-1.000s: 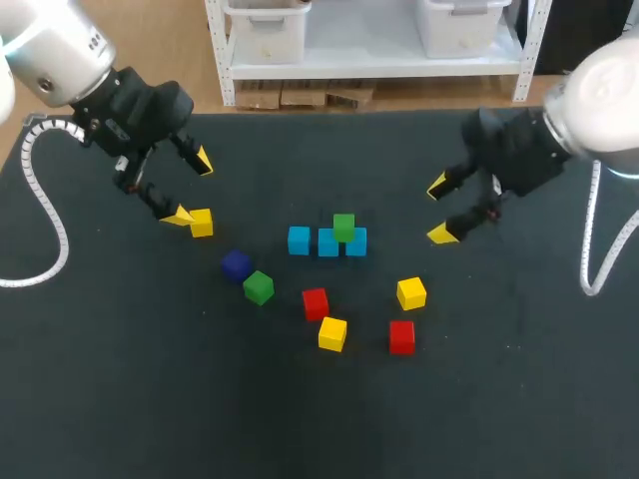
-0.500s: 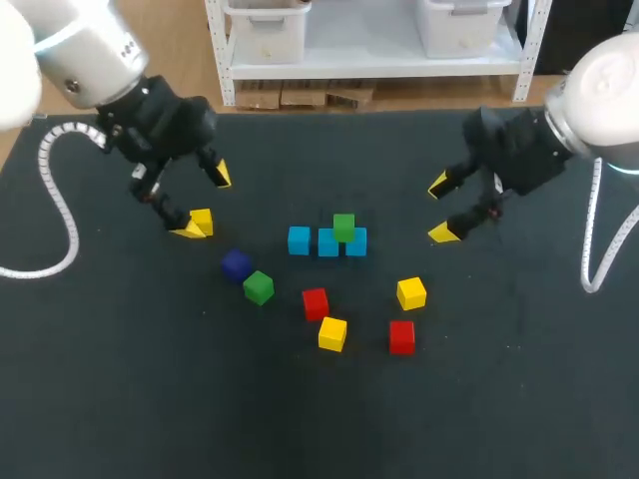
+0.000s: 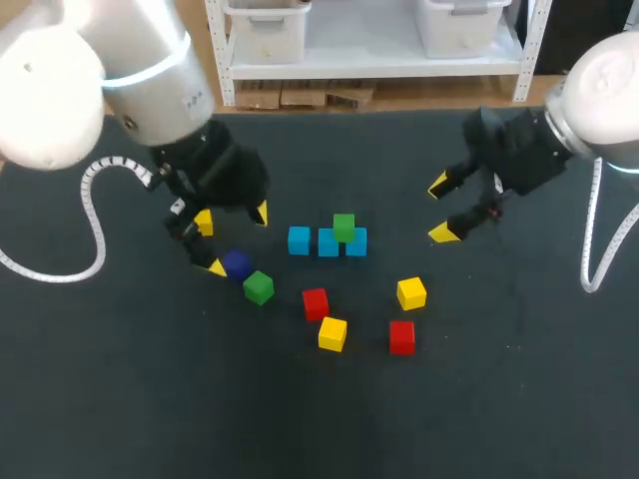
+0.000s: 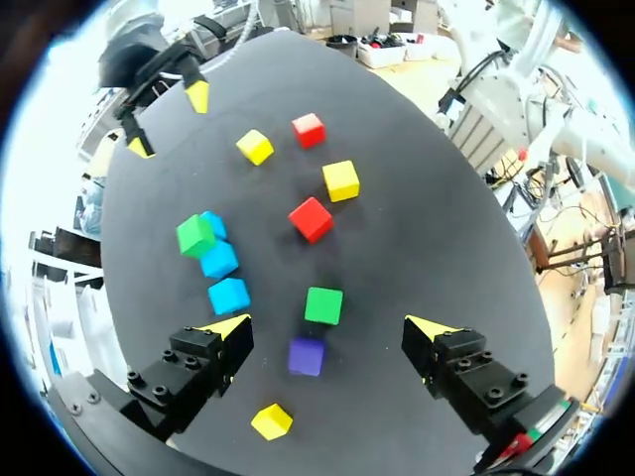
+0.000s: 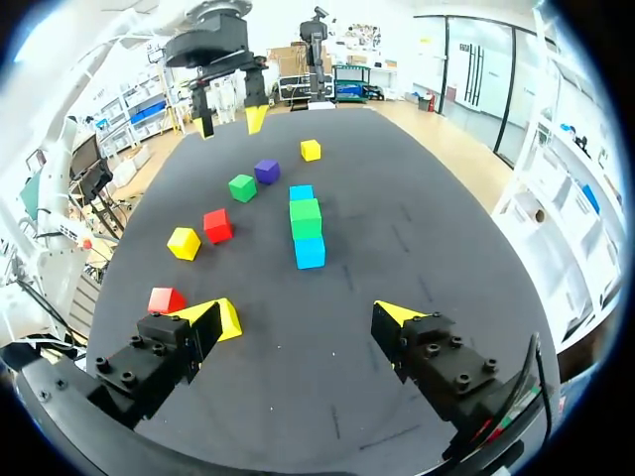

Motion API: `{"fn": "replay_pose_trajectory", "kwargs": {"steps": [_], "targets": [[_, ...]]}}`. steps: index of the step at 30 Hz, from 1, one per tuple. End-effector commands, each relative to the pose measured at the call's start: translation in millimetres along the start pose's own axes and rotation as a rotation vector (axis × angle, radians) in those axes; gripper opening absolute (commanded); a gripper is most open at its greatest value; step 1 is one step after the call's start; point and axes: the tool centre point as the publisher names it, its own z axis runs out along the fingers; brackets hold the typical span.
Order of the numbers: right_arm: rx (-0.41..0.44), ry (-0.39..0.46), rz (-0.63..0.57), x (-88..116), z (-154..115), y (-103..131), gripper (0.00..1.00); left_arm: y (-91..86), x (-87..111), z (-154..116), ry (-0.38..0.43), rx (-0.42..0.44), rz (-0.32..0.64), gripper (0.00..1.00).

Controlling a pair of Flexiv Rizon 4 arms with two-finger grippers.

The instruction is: Place the blue cubes, place green cubes on the blue cubes, place the yellow cubes on the green cubes, then place the red cubes on the yellow cubes, and place purple cube on the red cubes.

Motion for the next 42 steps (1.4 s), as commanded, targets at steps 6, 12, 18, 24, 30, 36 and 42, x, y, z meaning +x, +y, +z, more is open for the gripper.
{"fn": "replay_pose_trajectory", "kwargs": {"steps": [6,12,18,24,30,36,42], "targets": [[-0.001,-0.003,-0.001,0.3,0.4,-0.5,1.0,7.5,-6.1,32.9,0.045,0.056,0.037,1.0],[-0.001,-0.003,-0.001,0.3,0.4,-0.5,1.0,9.3,-3.2,47.0,0.051,0.071,0.038,1.0],[-0.001,-0.003,-0.001,0.3,0.4,-0.5,1.0,7.8,2.8,57.7,0.047,0.076,0.025,1.0],[-0.001,-0.003,-0.001,0.3,0.4,-0.5,1.0,4.0,7.0,61.0,0.04,0.071,0.016,1.0],[-0.001,-0.003,-0.001,0.3,0.4,-0.5,1.0,0.1,10.0,64.6,0.046,0.075,0.006,1.0],[-0.001,-0.003,-0.001,0.3,0.4,-0.5,1.0,-2.6,11.7,69.8,0.047,0.08,-0.007,0.97],[-0.001,-0.003,-0.001,0.3,0.4,-0.5,1.0,-2.9,12.5,72.0,0.048,0.081,-0.02,0.49]]}}
